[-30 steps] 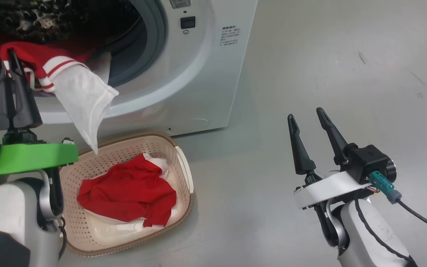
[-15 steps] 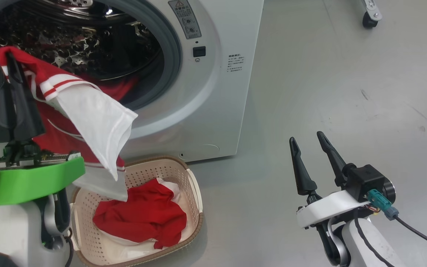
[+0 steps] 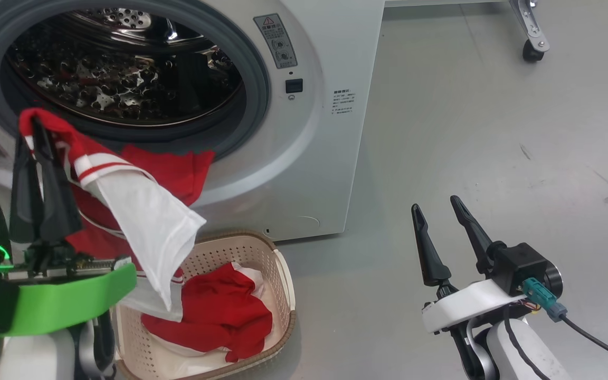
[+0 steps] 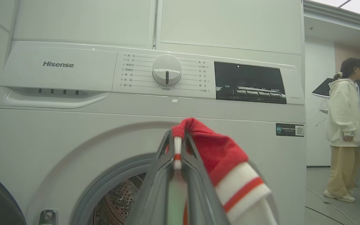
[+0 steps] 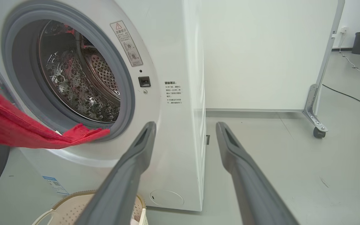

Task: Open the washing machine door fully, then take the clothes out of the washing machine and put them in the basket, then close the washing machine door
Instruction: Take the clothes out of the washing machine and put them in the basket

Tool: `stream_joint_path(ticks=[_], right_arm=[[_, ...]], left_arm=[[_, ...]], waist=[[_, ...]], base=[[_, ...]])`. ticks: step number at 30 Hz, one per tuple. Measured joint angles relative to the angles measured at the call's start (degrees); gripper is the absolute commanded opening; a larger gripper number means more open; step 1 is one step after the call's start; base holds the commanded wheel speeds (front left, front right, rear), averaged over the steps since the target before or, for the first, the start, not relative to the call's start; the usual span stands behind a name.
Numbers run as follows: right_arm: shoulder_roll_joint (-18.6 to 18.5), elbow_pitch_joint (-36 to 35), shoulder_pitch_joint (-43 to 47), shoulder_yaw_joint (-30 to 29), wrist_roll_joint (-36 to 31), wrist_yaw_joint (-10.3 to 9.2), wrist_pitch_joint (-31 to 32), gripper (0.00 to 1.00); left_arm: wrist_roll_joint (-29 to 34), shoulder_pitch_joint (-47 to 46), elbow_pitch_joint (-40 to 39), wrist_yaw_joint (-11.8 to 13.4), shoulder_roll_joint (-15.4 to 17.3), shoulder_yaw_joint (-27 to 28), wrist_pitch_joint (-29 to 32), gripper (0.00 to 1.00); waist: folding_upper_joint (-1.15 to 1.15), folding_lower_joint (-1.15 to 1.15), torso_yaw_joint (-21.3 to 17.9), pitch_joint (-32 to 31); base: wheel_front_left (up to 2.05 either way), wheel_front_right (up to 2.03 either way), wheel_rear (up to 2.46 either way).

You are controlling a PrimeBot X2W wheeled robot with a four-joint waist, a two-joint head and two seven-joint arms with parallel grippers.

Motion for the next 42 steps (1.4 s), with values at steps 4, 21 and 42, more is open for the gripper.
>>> stream_joint_path(ticks=[4,21,42], right_arm=[[0.0,-0.52,0.03,0.02,-0.07,0.22,0.0,1.0],[0.01,-3.56,-0.66,0.65,-0.51,0.48,0.0,1.0],[0.0,-7.65,-8.89,0.62,-0.82,1.19,0.0,1.0]], left_arm=[[-0.24,3.29,2.02,0.25,-0.36,-0.76,0.58,0.0],[-4.05,7.08,12.99,0.26,-1.33,-3.69,1.35,0.0],[-7.95,-7.14,35.67,0.14,-1.59,-2.61,4.63,0.0]], waist=[[0.0,0.0,0.19,0.63],[0.0,0.0,-0.65,7.19],[0.0,0.01,-3.91,23.78]], base=[[0.0,0.0,0.0],[0.0,0.0,0.0],[0.0,0.0,0.0]])
